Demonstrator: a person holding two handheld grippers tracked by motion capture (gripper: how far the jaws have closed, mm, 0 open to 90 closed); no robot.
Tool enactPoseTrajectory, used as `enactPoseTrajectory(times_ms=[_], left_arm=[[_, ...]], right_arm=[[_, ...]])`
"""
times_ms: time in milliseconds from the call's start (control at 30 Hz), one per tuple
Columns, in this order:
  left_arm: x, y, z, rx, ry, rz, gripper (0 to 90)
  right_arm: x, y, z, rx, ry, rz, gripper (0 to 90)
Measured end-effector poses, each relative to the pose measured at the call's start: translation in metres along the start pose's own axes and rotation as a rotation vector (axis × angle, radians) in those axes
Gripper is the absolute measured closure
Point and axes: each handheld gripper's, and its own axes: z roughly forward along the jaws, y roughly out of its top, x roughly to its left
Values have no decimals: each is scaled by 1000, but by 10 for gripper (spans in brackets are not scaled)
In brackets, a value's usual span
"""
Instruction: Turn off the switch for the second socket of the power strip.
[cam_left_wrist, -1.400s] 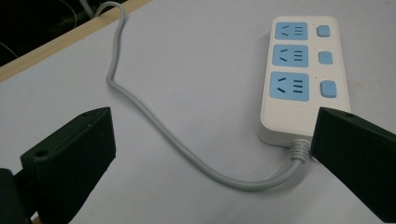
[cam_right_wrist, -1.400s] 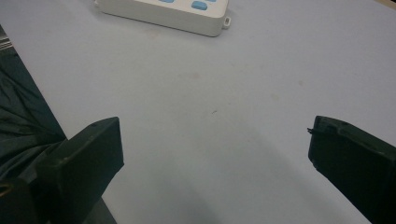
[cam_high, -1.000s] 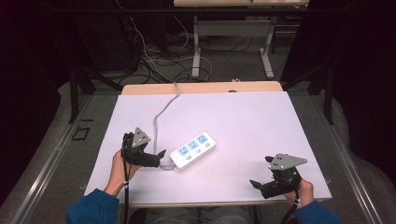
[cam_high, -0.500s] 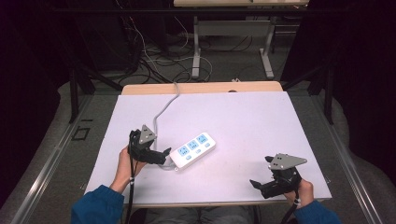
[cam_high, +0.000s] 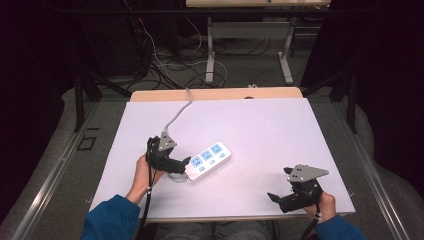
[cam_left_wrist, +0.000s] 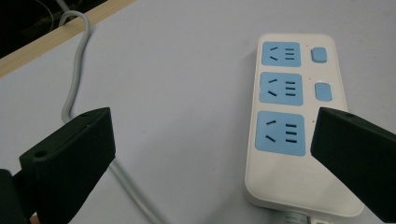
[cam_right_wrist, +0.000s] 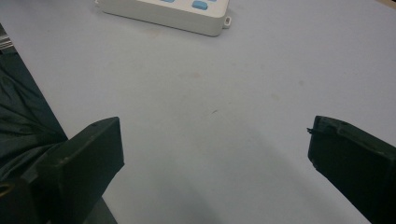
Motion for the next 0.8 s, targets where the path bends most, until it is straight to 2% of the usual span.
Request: enactPoseTrajectory(times_ms=[100,200,467,533,567,633,800], left_arm=[[-1,2,3,2,-2,13,0],[-3,4,6,1,-12,4,0],[-7,9,14,2,-24,15,0],[-8,9,17,6,-34,15,0],[-10,9,18,8,-37,0,0],[-10,11,20,9,-37,16,0],[-14,13,26,12,-43,14,0]], right_arm=[[-1,0,0,-1,0,-6,27],[-1,0,0,2,0,-6,27],[-1,0,0,13,9,-9,28],[0,0,0,2,3,-4,28],[0,0,0,2,3,-4,28],[-1,0,0,3,5,-8,28],[-1,0,1,5,4,-9,27]])
